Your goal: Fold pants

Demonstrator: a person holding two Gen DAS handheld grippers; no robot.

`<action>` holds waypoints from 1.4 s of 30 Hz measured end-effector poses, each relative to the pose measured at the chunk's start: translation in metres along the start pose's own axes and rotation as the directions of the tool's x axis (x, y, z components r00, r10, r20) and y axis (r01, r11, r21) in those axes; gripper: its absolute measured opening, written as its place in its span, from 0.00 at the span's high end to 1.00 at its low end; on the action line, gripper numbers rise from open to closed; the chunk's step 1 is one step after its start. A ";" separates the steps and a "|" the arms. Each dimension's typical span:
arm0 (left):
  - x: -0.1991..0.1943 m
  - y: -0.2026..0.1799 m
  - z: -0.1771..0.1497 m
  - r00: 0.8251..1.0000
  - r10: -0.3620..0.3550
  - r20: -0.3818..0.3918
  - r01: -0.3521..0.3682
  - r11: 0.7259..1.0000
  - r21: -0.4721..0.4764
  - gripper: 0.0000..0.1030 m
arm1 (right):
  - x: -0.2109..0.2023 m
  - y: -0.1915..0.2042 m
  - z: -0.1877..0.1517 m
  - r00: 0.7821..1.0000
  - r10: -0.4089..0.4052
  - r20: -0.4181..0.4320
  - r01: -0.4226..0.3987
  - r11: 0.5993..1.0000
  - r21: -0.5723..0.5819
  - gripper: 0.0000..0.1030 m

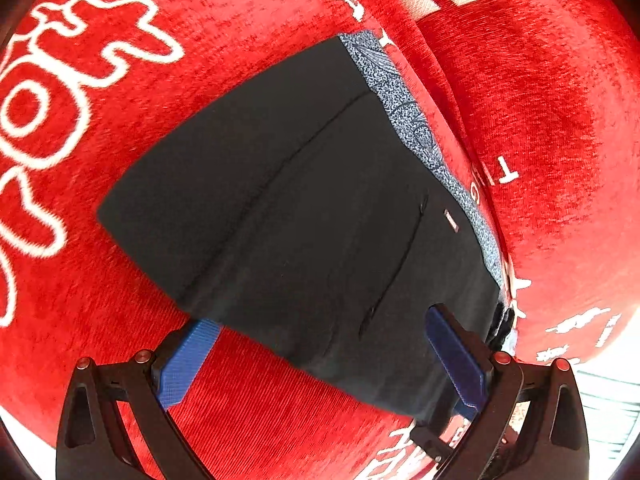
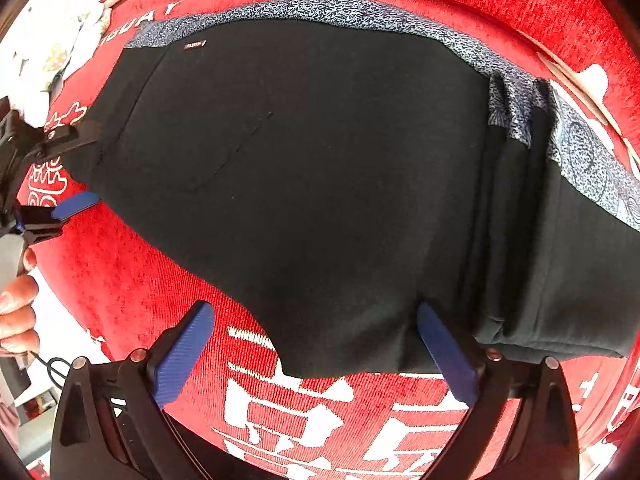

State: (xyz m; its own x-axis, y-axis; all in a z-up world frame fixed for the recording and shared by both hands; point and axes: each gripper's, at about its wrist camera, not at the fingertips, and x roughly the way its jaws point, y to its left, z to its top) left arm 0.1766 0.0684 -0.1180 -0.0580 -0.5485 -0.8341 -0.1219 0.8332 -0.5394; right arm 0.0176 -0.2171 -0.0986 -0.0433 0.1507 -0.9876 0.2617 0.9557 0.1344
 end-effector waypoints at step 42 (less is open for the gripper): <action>0.030 -0.117 -0.040 0.809 0.460 0.367 -0.586 0.681 0.439 0.57 | -0.083 0.033 0.148 0.962 0.262 0.070 -0.257 0.964 -0.074 0.01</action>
State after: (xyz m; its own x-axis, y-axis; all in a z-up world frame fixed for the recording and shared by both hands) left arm 0.1499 -0.0482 -0.0750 0.2602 -0.0350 -0.9649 0.3858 0.9199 0.0707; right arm 0.1729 -0.2355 -0.0247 0.0946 0.3781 -0.9209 0.1924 0.9007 0.3896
